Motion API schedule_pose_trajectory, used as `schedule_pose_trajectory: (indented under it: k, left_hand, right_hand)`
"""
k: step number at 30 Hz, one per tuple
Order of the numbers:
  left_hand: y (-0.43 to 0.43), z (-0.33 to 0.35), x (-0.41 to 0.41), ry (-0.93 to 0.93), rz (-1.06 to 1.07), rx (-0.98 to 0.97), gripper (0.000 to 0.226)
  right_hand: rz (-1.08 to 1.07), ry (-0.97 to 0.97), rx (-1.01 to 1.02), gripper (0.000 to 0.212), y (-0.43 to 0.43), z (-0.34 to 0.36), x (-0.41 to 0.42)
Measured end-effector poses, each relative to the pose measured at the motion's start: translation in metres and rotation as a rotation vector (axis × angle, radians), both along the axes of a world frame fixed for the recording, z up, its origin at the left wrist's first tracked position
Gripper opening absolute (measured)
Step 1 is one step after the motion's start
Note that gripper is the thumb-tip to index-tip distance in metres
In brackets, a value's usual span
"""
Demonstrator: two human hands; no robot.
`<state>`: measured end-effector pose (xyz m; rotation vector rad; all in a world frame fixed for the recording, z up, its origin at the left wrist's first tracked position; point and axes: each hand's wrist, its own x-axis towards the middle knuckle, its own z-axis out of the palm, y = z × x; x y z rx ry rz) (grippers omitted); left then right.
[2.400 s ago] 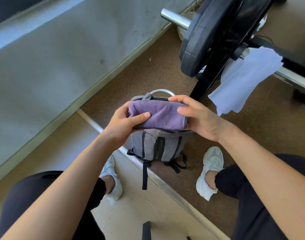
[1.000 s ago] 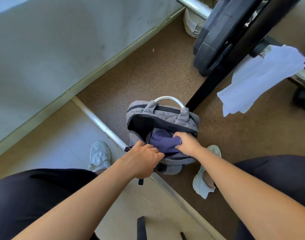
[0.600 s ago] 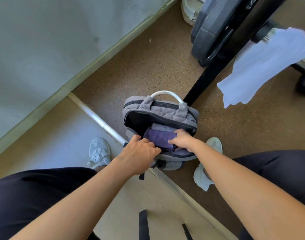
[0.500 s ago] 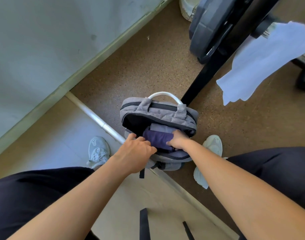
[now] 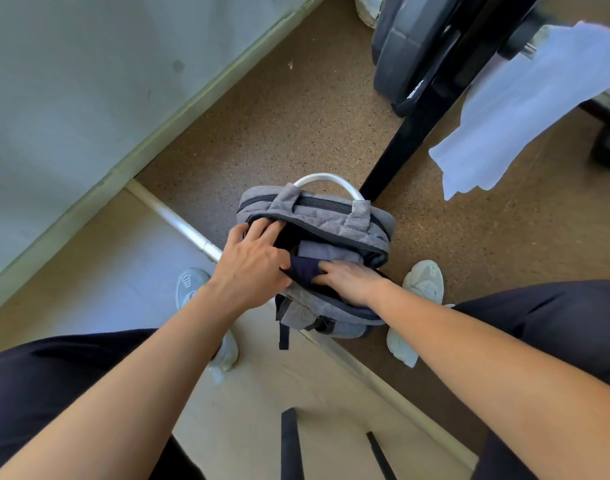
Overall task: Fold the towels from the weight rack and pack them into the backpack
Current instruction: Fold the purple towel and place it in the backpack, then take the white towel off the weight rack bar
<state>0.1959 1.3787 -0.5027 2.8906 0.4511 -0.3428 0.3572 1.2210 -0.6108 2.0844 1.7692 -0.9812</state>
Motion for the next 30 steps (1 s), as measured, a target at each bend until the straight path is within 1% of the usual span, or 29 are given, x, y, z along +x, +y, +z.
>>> schedule_pose_trajectory:
  k: [1, 3, 4, 6, 9, 12, 15, 19, 21, 24, 26, 27, 28, 30]
  left_hand:
    - [0.0, 0.002, -0.001, 0.007, 0.01, -0.011, 0.021]
    - [0.0, 0.005, -0.002, 0.032, 0.03, -0.024, 0.02]
    - [-0.001, 0.005, -0.001, 0.058, 0.038, -0.025, 0.021]
    - [-0.002, 0.007, 0.0, 0.116, 0.045, -0.02, 0.023]
    - [-0.001, 0.007, 0.003, 0.122, 0.054, -0.031, 0.024]
    - [-0.002, 0.008, 0.007, 0.095, 0.053, -0.003, 0.026]
    - [-0.005, 0.014, 0.016, 0.077, 0.045, 0.018, 0.029]
    - [-0.008, 0.019, 0.025, 0.156, 0.044, 0.002, 0.033]
    - [-0.011, 0.02, 0.03, 0.157, 0.042, 0.002, 0.035]
    - [-0.015, 0.021, 0.039, 0.138, 0.068, -0.057, 0.033]
    - [-0.016, 0.022, 0.045, 0.15, 0.108, -0.135, 0.028]
    - [-0.018, 0.022, 0.048, 0.145, 0.126, -0.165, 0.026]
    - [-0.021, 0.021, 0.051, 0.13, 0.143, -0.189, 0.025]
    - [-0.028, 0.021, 0.058, 0.091, 0.174, -0.228, 0.022]
  right_hand:
    - [-0.006, 0.006, -0.043, 0.049, -0.001, -0.004, 0.001]
    - [-0.095, 0.038, -0.132, 0.067, -0.004, -0.012, 0.002]
    - [-0.122, 0.044, -0.176, 0.07, -0.005, -0.014, 0.003]
    - [-0.163, 0.065, -0.239, 0.068, -0.005, -0.013, 0.002]
    - [-0.215, 0.098, -0.253, 0.058, -0.002, -0.006, -0.001]
    - [-0.276, 0.142, -0.177, 0.048, -0.002, 0.018, 0.003]
    - [-0.331, 0.159, -0.074, 0.039, -0.006, 0.057, 0.011]
    - [-0.479, 0.223, 0.092, 0.033, -0.022, 0.117, 0.022]
    - [-0.577, 0.247, 0.193, 0.03, -0.032, 0.141, 0.029]
    - [-0.817, 0.254, 0.43, 0.021, -0.042, 0.166, 0.045]
    - [-1.059, 0.273, 0.615, 0.015, -0.046, 0.178, 0.06]
    - [-1.215, 0.297, 0.702, 0.014, -0.048, 0.183, 0.07]
    - [-1.383, 0.331, 0.769, 0.015, -0.049, 0.186, 0.082]
    - [-1.682, 0.407, 0.837, 0.029, -0.051, 0.187, 0.108]
